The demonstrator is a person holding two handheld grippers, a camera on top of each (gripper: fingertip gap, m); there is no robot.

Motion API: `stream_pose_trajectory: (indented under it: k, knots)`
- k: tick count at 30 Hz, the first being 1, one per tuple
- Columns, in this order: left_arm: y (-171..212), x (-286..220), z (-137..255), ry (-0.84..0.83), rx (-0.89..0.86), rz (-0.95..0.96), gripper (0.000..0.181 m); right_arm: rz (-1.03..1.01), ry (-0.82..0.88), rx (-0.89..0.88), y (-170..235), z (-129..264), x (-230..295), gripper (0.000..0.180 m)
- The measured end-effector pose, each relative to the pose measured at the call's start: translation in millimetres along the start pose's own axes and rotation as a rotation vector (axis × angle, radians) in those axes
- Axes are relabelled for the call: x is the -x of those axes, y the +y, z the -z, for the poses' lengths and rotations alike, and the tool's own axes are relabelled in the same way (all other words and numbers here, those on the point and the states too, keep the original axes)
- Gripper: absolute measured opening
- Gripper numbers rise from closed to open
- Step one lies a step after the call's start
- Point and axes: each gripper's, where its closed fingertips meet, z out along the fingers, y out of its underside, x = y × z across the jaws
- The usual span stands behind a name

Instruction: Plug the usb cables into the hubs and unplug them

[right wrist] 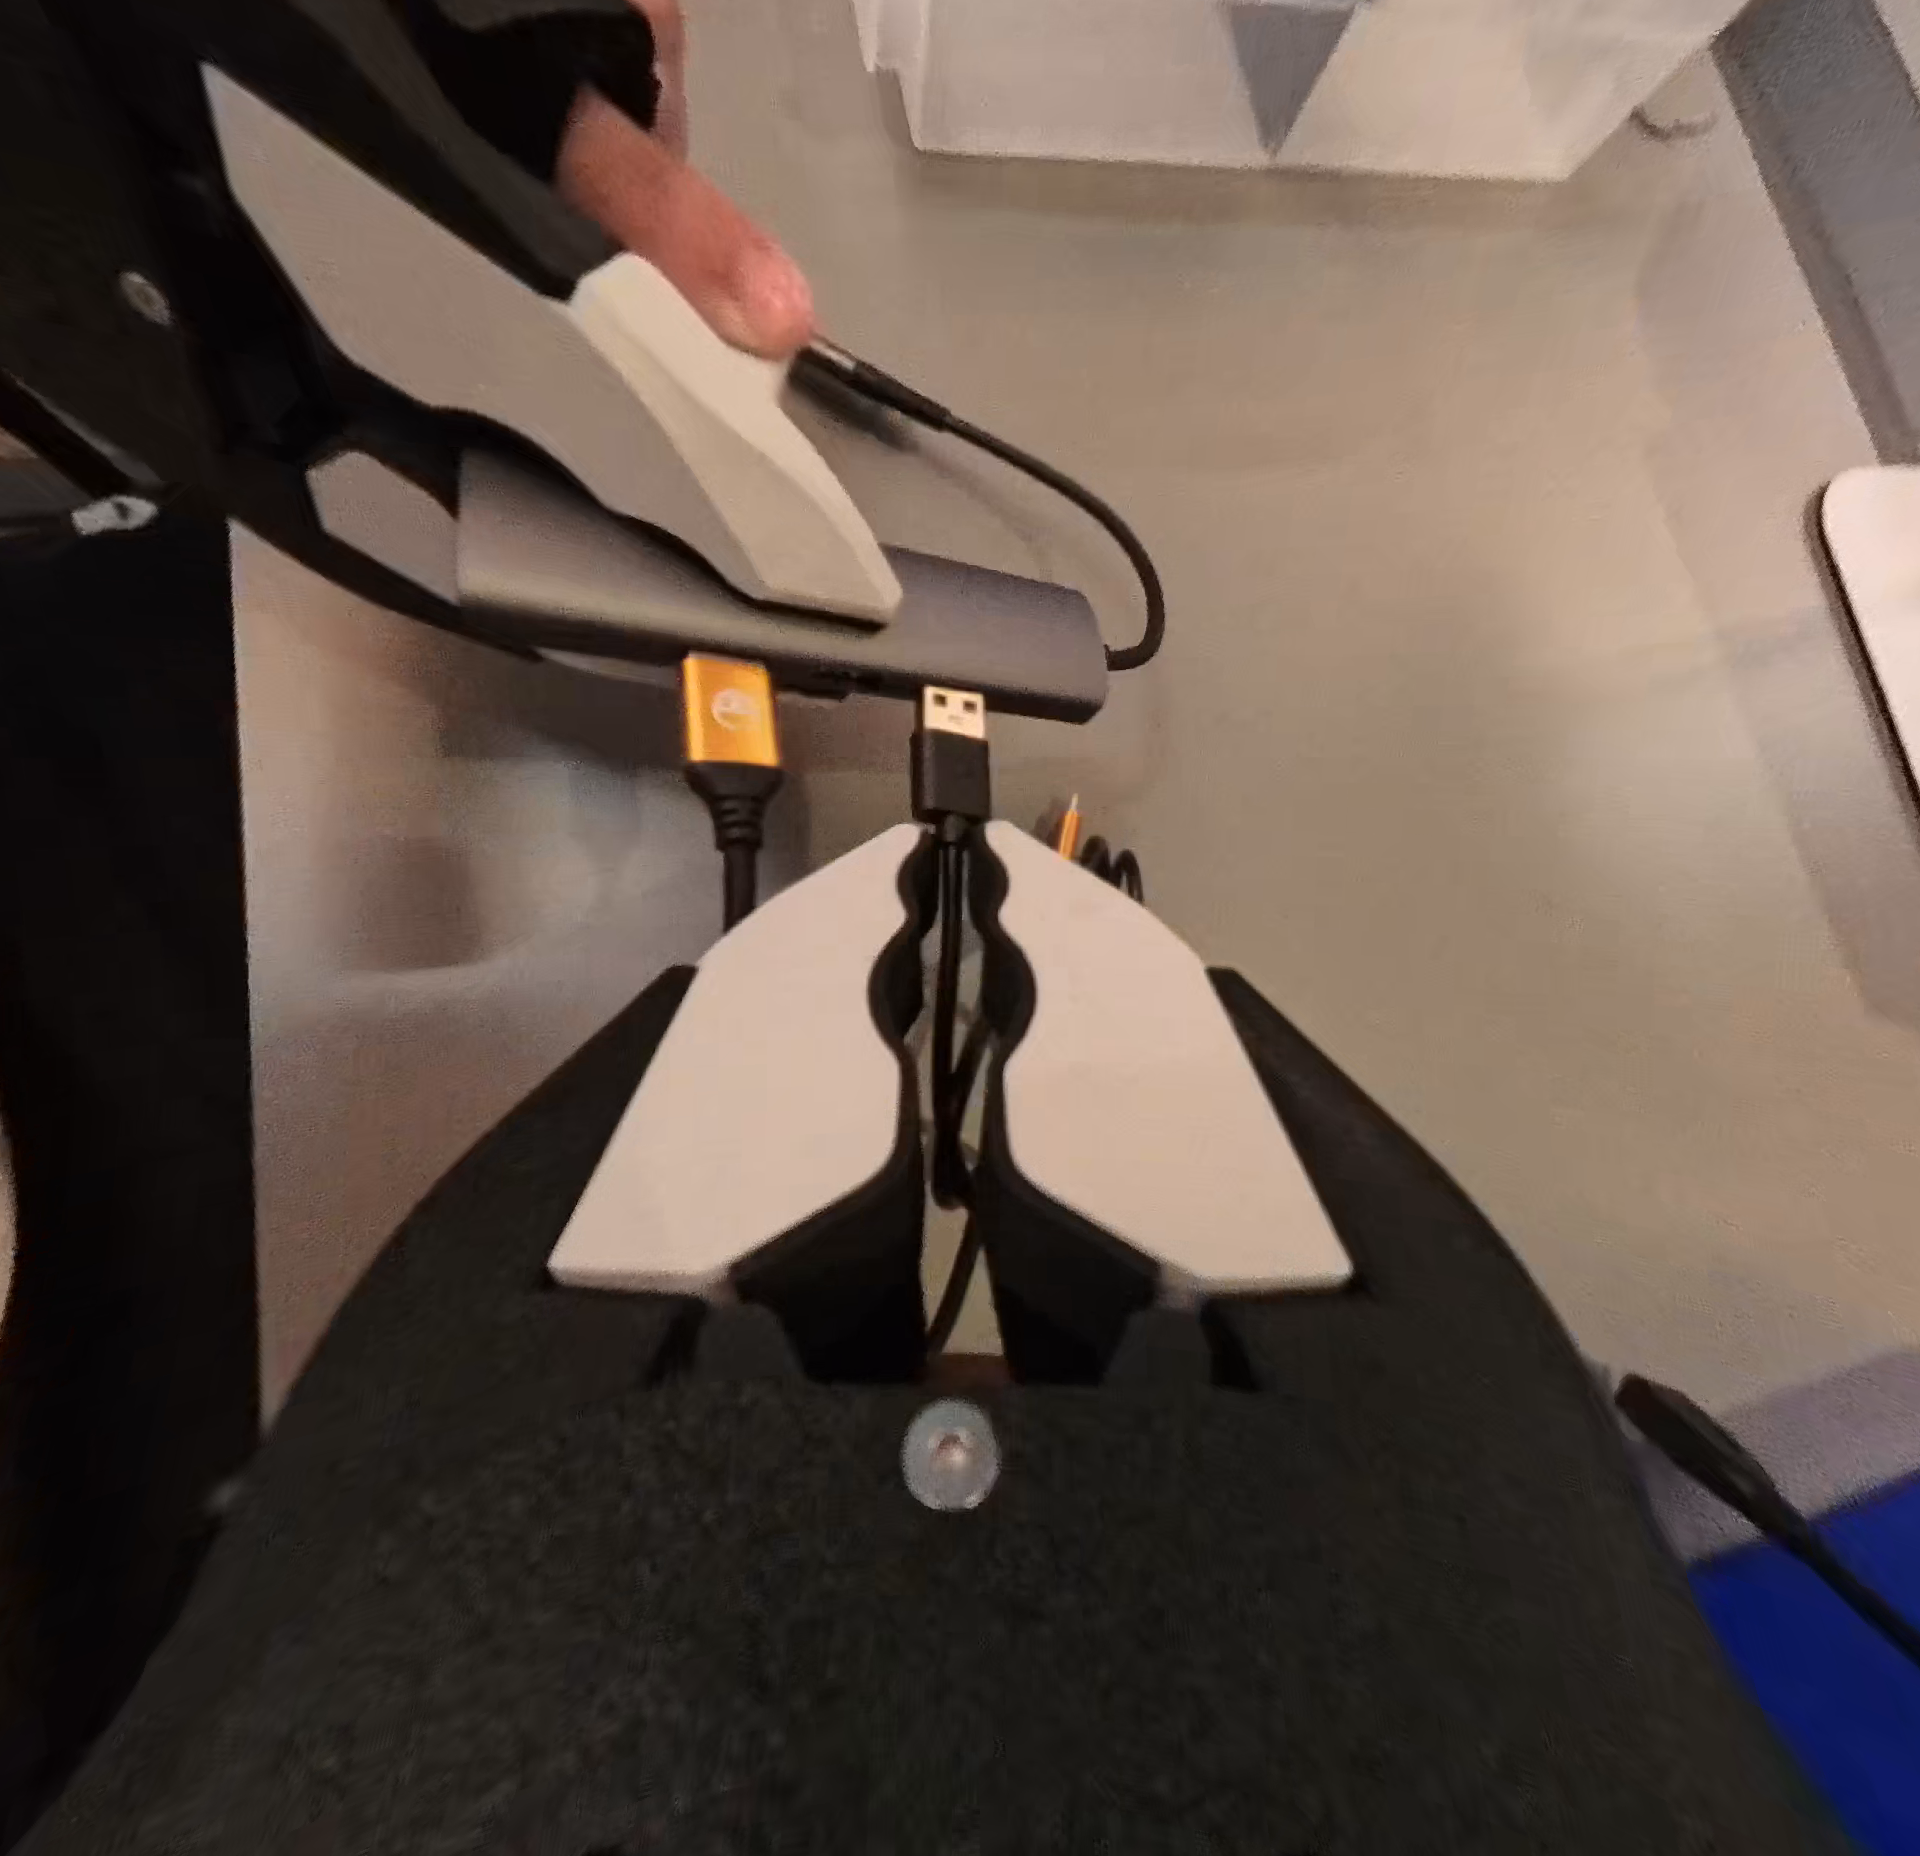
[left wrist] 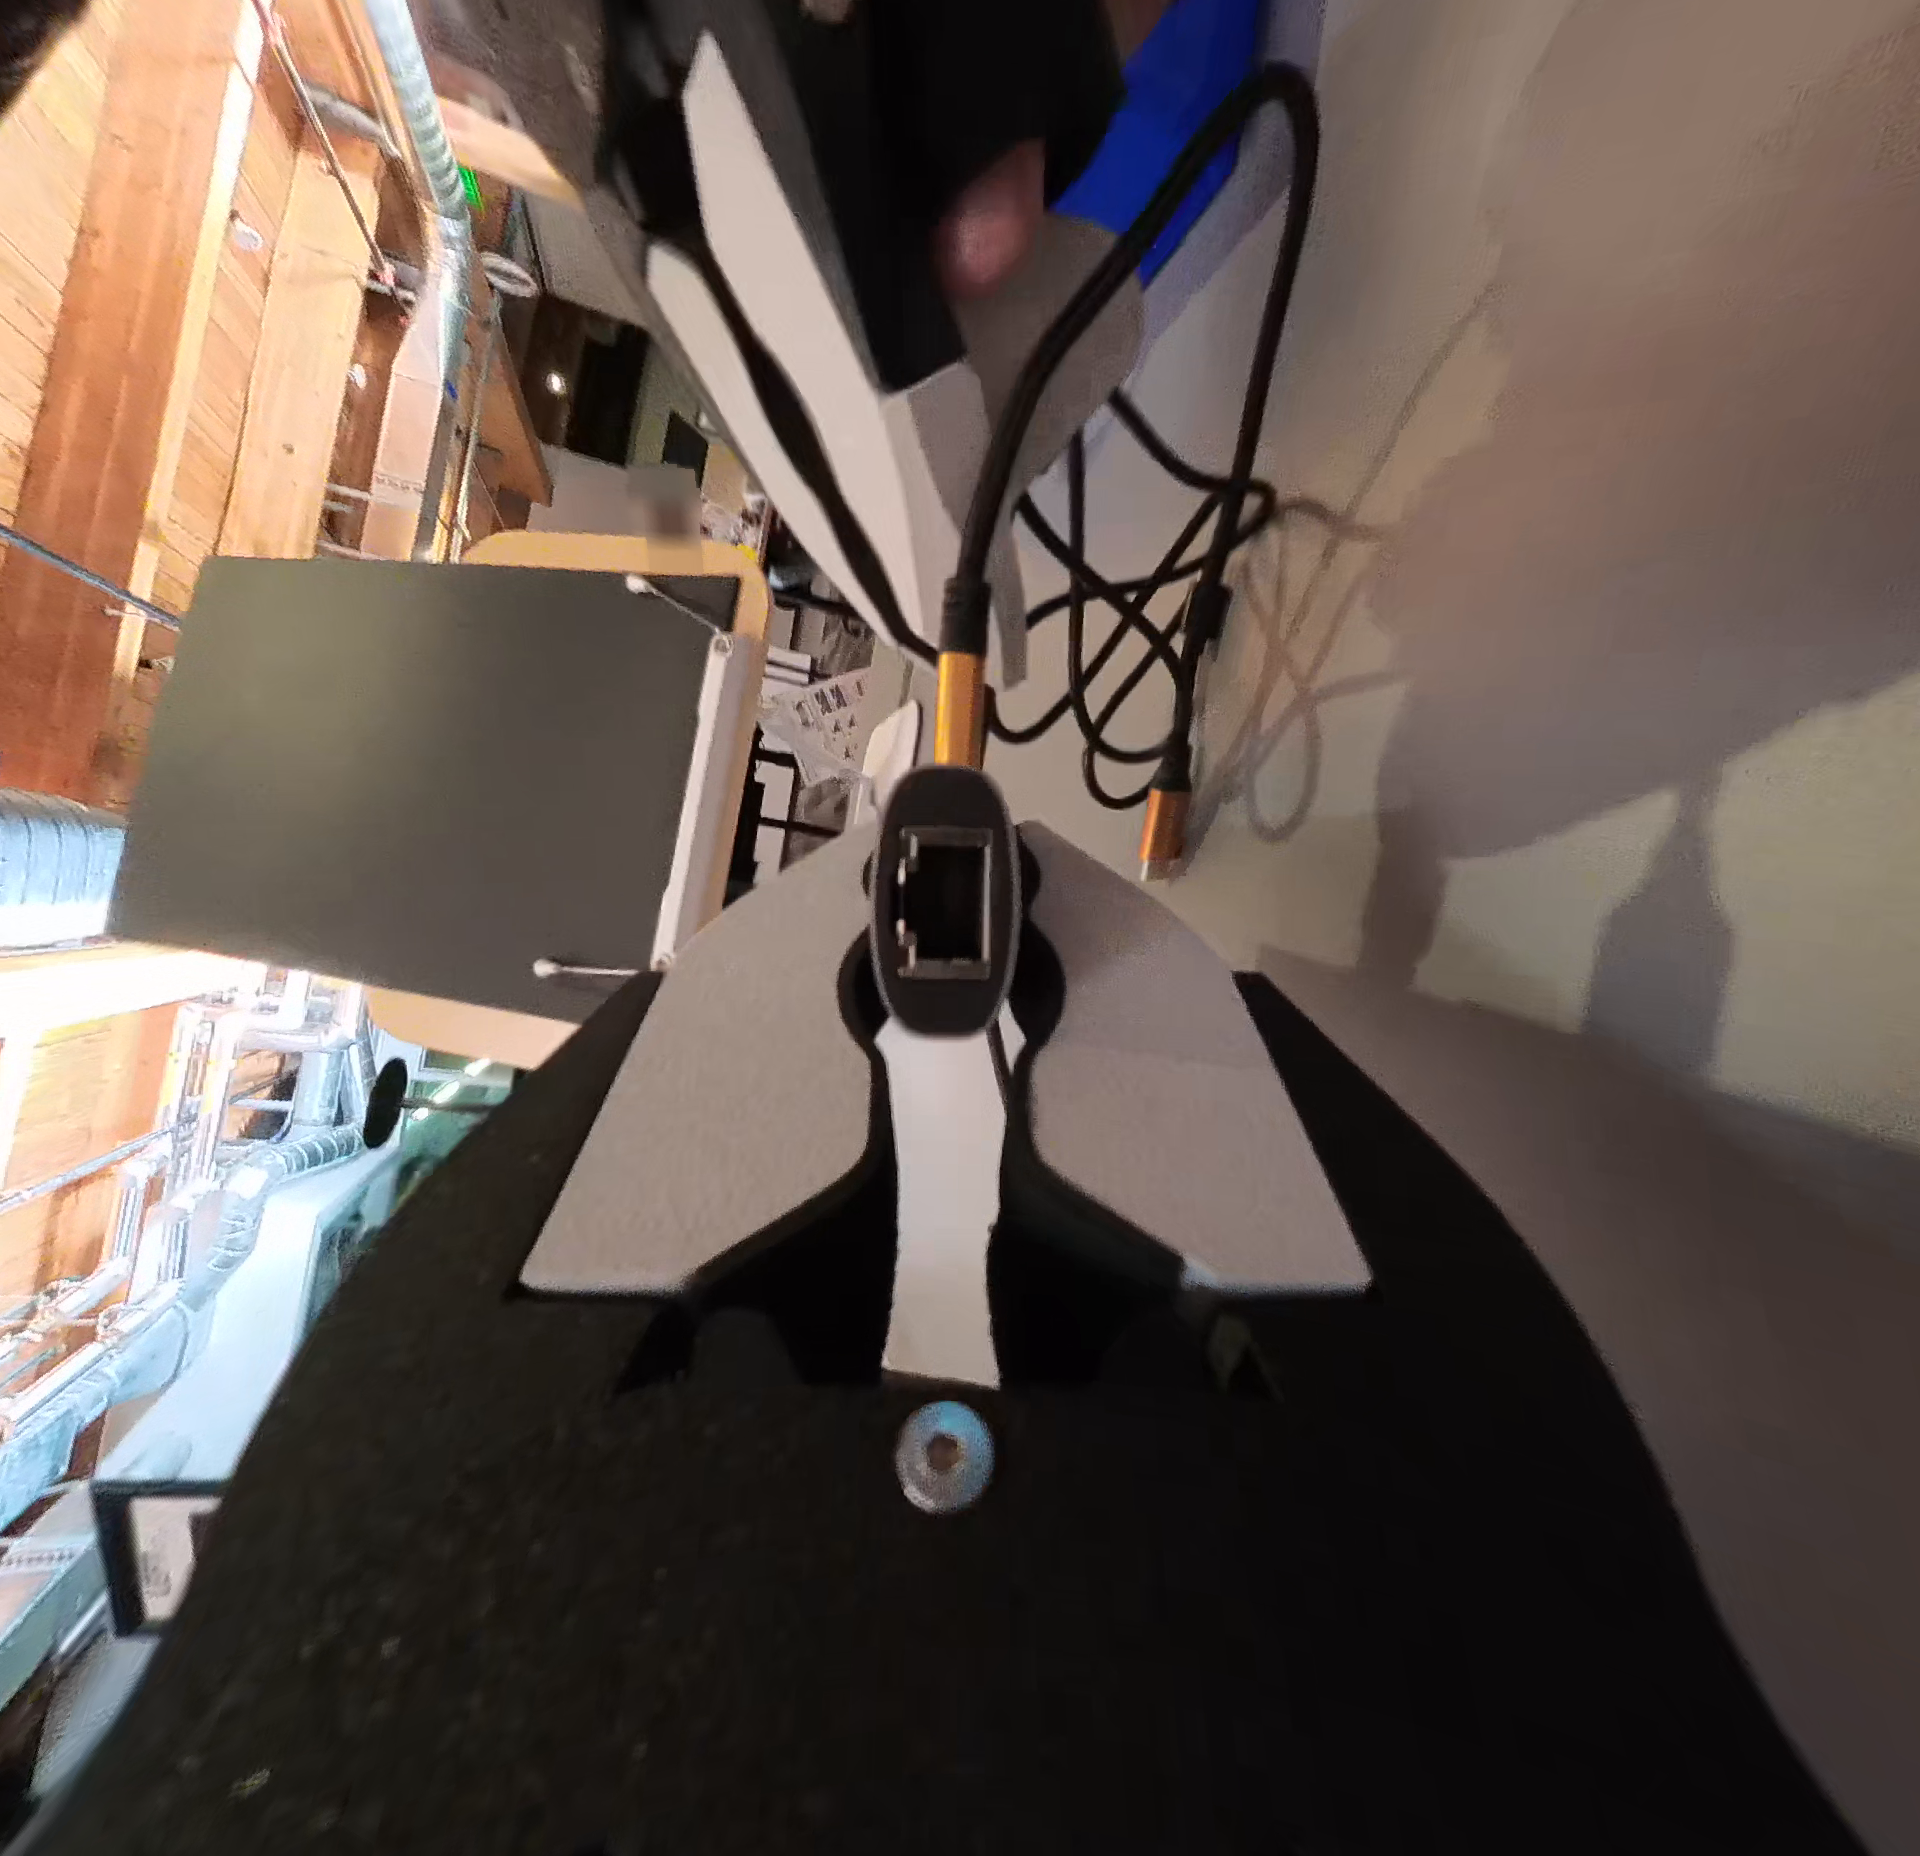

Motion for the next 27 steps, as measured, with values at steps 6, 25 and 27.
stream_pose_trajectory:
  k: [6, 25, 27]
  knots:
    - [-9, 6, 8, -0.027, -0.063, -0.036, 0.017, -0.073, -0.151, -0.181, -4, 5, 3, 0.006]
    - [-16, -8, 10, 0.000, -0.151, -0.047, 0.017, 0.079, -0.191, -0.156, 2, 10, 16, 0.005]
    - [-11, -9, 7, 0.001, -0.133, -0.031, 0.018, 0.078, -0.233, -0.169, 0, 11, 22, 0.005]
